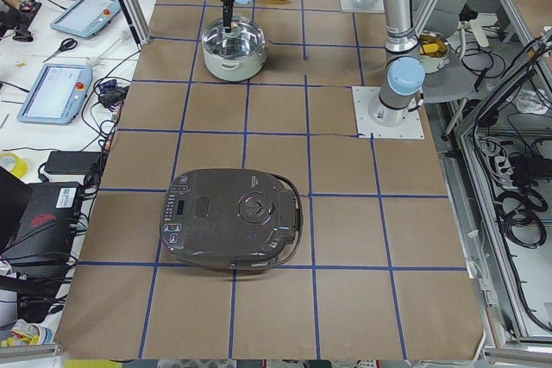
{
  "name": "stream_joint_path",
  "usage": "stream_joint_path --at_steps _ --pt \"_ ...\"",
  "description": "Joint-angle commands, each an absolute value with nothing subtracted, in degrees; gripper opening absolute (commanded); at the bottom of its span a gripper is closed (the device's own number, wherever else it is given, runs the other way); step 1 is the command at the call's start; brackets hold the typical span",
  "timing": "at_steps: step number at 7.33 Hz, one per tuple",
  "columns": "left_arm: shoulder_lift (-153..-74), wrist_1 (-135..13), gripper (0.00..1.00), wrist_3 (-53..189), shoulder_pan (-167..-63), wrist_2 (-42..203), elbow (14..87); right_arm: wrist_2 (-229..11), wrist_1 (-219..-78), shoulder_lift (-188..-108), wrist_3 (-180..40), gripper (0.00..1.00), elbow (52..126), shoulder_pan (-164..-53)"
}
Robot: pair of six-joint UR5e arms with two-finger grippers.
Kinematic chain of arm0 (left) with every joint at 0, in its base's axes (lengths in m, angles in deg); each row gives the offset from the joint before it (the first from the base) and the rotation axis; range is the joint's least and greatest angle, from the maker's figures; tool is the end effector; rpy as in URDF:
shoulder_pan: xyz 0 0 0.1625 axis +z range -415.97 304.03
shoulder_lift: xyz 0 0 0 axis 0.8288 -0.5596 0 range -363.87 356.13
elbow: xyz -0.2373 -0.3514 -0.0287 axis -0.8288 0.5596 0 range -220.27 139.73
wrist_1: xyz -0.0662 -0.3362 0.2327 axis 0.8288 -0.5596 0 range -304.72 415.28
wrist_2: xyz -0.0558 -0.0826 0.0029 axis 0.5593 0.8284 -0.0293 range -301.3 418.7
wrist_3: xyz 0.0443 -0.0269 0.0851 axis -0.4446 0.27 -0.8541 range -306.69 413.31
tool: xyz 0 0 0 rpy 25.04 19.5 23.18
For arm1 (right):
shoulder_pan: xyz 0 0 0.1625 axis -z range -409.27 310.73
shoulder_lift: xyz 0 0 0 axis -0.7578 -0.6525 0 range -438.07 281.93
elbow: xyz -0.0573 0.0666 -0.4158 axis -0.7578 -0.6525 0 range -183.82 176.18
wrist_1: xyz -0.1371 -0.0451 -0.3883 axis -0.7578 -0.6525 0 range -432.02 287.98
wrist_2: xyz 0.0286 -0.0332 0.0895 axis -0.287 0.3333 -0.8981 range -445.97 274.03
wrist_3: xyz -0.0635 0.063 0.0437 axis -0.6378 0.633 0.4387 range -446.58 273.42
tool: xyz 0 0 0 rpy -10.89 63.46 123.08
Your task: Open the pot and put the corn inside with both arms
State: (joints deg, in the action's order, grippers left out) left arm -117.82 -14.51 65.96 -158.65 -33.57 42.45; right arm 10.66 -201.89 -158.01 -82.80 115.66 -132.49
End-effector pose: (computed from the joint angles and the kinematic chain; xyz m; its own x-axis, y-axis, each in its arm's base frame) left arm -0.2696 -0.6096 0.3452 -0.9997 -0.0017 -0.0250 0.0001 0.9976 -0.0690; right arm 0.0646 -0.4880 0.2329 -0.9764 0.1832 0.1147 0.1828 0.9831 -0.0134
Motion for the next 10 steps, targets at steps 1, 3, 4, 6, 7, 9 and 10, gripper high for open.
stream_joint_path --at_steps 1,3,4,6,7,9,10 --pt "-117.5 -14.5 0.98 64.9 -158.7 -33.6 42.7 10.6 -202.6 -156.4 -83.2 1.0 117.5 -132.2" --pt "-117.4 -14.8 0.73 65.0 -158.6 -33.7 42.9 10.3 -202.4 -154.5 -83.2 1.0 117.6 -131.9" --pt "-117.5 -14.9 0.57 65.0 -158.5 -33.7 42.9 10.0 -202.3 -153.6 -83.6 1.0 117.7 -131.2" --pt "-117.4 -14.9 0.23 65.0 -158.4 -34.6 42.8 10.1 -202.1 -152.8 -83.3 0.96 117.8 -130.8" --pt "-117.4 -14.9 0.08 65.0 -158.3 -34.8 42.7 10.0 -202.2 -152.6 -83.0 0.73 117.6 -130.7" --pt "-115.9 -15.1 0.05 65.1 -157.7 -34.8 41.7 9.4 -202.7 -152.6 -83.0 0.04 117.2 -130.7" --pt "-114.6 -16.8 0.05 64.9 -154.5 -34.5 40.9 9.4 -202.4 -153.6 -82.8 0.0 115.8 -131.1"
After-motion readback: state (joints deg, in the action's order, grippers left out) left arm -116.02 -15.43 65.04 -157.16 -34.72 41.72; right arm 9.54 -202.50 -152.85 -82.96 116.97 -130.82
